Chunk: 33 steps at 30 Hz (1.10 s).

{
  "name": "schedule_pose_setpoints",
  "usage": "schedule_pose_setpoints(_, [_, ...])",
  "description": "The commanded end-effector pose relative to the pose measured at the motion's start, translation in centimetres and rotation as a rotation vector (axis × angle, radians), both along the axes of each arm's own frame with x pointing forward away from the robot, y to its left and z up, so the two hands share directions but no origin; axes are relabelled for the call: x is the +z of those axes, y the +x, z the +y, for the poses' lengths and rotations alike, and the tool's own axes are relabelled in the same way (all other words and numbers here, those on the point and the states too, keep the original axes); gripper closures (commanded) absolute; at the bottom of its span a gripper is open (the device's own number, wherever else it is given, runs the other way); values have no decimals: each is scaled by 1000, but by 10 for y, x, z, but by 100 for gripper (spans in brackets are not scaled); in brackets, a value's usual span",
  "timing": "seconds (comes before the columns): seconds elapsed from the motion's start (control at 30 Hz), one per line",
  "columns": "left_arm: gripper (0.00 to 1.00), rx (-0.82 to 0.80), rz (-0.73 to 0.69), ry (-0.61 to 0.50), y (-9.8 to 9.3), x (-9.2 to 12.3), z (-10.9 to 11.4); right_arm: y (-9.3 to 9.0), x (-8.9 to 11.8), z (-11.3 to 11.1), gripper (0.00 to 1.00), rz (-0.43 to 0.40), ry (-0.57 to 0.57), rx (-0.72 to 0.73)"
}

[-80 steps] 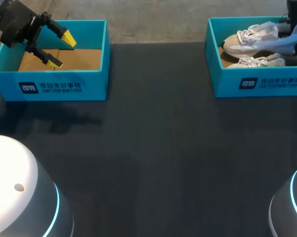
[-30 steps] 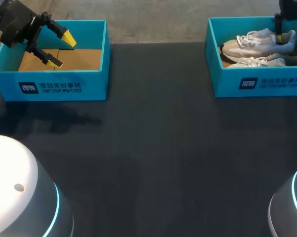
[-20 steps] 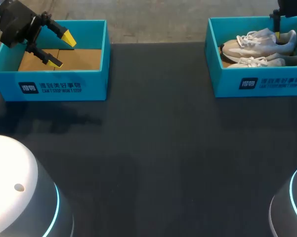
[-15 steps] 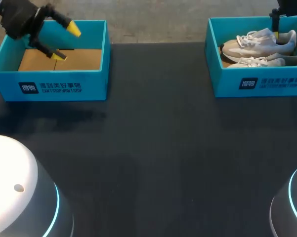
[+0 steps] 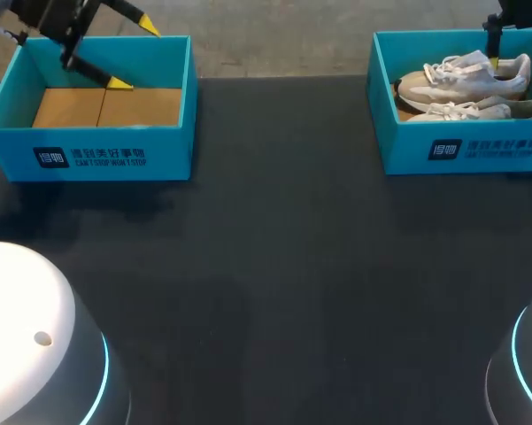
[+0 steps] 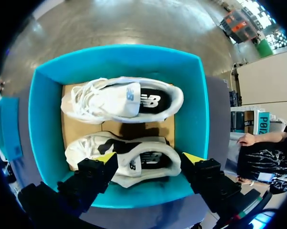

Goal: Take the shoe out of the shoebox, open the shoe tongue, remove and reinsert the insole, then place the shoe into the shoebox

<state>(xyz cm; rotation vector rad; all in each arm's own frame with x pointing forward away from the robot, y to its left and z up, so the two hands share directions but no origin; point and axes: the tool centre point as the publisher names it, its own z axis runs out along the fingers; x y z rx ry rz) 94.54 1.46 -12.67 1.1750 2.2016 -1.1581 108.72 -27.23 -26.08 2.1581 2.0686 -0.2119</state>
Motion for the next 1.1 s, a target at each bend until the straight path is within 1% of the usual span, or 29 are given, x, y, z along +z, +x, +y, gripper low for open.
schedule_pose_setpoints(0.03, [0, 666, 246, 55, -10, -1, -2, -16, 4, 4, 11, -59, -4, 12])
schedule_pose_setpoints(0.23, [0, 666, 246, 55, -10, -1, -2, -27, 9, 13, 13, -51, 8, 38])
schedule_pose_setpoints(0.37, [0, 666, 246, 55, -10, -1, -2, -35, 14, 16, 11, -48, 11, 51])
schedule_pose_setpoints(0.43, [0, 706, 314, 137, -13, -3, -2, -38, 15, 18, 14, -46, 16, 57])
schedule_pose_setpoints(0.47, [0, 761, 392, 199, -15, -3, -2, -40, 16, 19, 14, -45, 17, 60])
schedule_pose_setpoints(0.5, [0, 795, 429, 196, -16, -2, -4, -43, 17, 20, 13, -44, 20, 64])
schedule_pose_setpoints(0.53, [0, 878, 520, 229, -15, 0, -7, -45, 18, 21, 13, -44, 23, 69])
schedule_pose_setpoints(0.57, [0, 901, 549, 258, -15, 1, -8, -48, 19, 21, 14, -42, 26, 73])
schedule_pose_setpoints(0.6, [0, 968, 589, 275, -14, 1, -9, -51, 20, 22, 14, -42, 24, 77])
schedule_pose_setpoints(0.63, [0, 1004, 677, 313, -14, 2, -11, -53, 20, 22, 13, -42, 23, 77])
schedule_pose_setpoints(0.67, [0, 1031, 720, 330, -14, 2, -12, -56, 21, 22, 13, -41, 23, 76])
schedule_pose_setpoints(0.7, [0, 1099, 754, 335, -13, 2, -14, -59, 22, 21, 13, -41, 23, 75])
schedule_pose_setpoints(0.73, [0, 1115, 810, 366, -13, 1, -15, -63, 23, 21, 13, -42, 23, 73])
schedule_pose_setpoints(0.8, [0, 1229, 943, 363, -11, -2, -20, -69, 24, 20, 12, -41, 21, 70])
schedule_pose_setpoints(0.83, [0, 1252, 992, 386, -10, -5, -21, -73, 25, 20, 12, -39, 18, 69])
schedule_pose_setpoints(0.9, [0, 1371, 1101, 390, -8, -11, -25, -81, 26, 18, 11, -38, 16, 68])
schedule_pose_setpoints(1.0, [0, 1488, 1216, 400, -6, -22, -28, -93, 28, 18, 11, -38, 9, 64])
schedule_pose_setpoints(1.03, [0, 1525, 1274, 395, -5, -26, -29, -97, 28, 18, 11, -38, 10, 57])
schedule_pose_setpoints(1.1, [0, 1624, 1328, 378, -2, -35, -31, -104, 28, 16, 11, -40, 11, 42])
